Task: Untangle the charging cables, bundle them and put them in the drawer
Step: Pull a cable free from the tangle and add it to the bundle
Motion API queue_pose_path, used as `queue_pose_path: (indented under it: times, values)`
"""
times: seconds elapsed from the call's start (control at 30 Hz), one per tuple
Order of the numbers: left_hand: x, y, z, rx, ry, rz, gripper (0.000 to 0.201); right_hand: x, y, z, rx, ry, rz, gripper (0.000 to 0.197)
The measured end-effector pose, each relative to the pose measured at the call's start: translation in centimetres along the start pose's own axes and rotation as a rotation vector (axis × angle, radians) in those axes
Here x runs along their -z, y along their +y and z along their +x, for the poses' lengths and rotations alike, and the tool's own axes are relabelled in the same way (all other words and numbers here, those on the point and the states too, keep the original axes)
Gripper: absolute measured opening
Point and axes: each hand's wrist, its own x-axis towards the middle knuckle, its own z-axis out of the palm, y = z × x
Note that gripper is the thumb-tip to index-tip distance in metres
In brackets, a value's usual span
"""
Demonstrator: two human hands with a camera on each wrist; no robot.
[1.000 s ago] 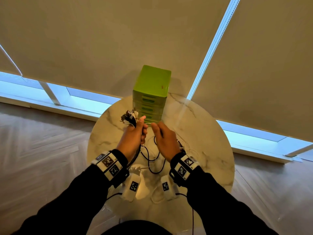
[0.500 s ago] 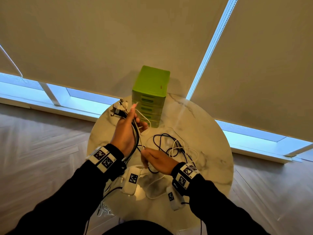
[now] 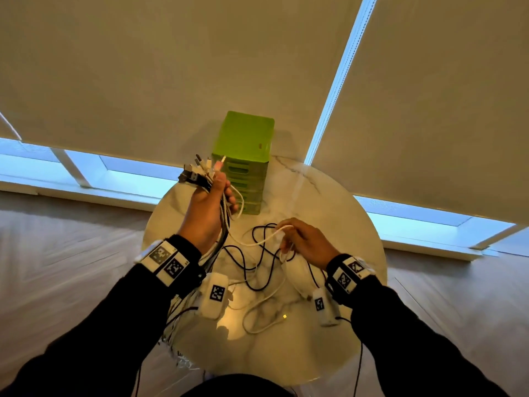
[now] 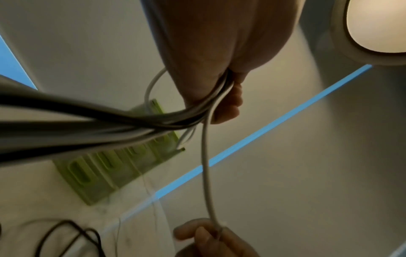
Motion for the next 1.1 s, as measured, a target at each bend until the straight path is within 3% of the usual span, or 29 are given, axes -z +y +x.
queue_pose_path:
  times: [0.13, 0.23, 0.37, 0.53, 0.7, 0.77, 0.9, 1.0, 1.07, 1.1]
  values:
    - [-4.4, -2.5, -1.4, 0.074, -0.093, 0.027, 0.043, 2.1, -1.1, -2.9, -0.135, -0.442, -0.238, 0.018]
    - [-7.9, -4.3, -2.5, 0.106, -0.238, 0.049, 0.024, 2.3, -2.3, -6.4, -0.152, -0.529, -0.338, 0.024]
    - [-12.6, -6.4, -4.5, 0.154, -0.412, 0.118, 0.026, 2.6, -3.8, -10.1, -0.169, -0.383, -0.319, 0.039]
    - [-16.0, -7.9, -5.0, 0.069, -0.565, 0.341, 0.030, 4.4, -2.6, -14.7, -0.181, -0.105, -0.281, 0.045]
    - [-17.1, -9.3, -3.4, -0.014, -0.568, 0.534, 0.027, 6.7, 1.4, -20.2, -0.342, 0.454, -0.050, 0.046]
    - [-17.4, -9.6, -3.4, 0.033, -0.575, 0.510, 0.022, 7.6, 3.5, -21.7, -0.464, 0.570, 0.033, 0.050]
    - [-17.9, -9.8, -4.4, 0.323, -0.591, 0.205, 0.033, 7.6, 9.5, -25.0, -0.818, 0.432, -0.012, 0.047]
    - [-18.0, -9.9, -5.3, 0.446, -0.647, 0.060, 0.031, 5.8, 13.5, -26.8, -1.037, 0.251, -0.113, 0.024]
    - [-18.1, -10.2, -6.0, 0.499, -0.681, 0.015, 0.032, 4.6, 13.4, -26.5, -1.023, 0.206, -0.272, 0.038]
    - [-18.1, -10.5, -6.3, 0.517, -0.700, 0.012, 0.033, 3.9, 12.5, -25.8, -0.928, 0.243, -0.262, 0.044]
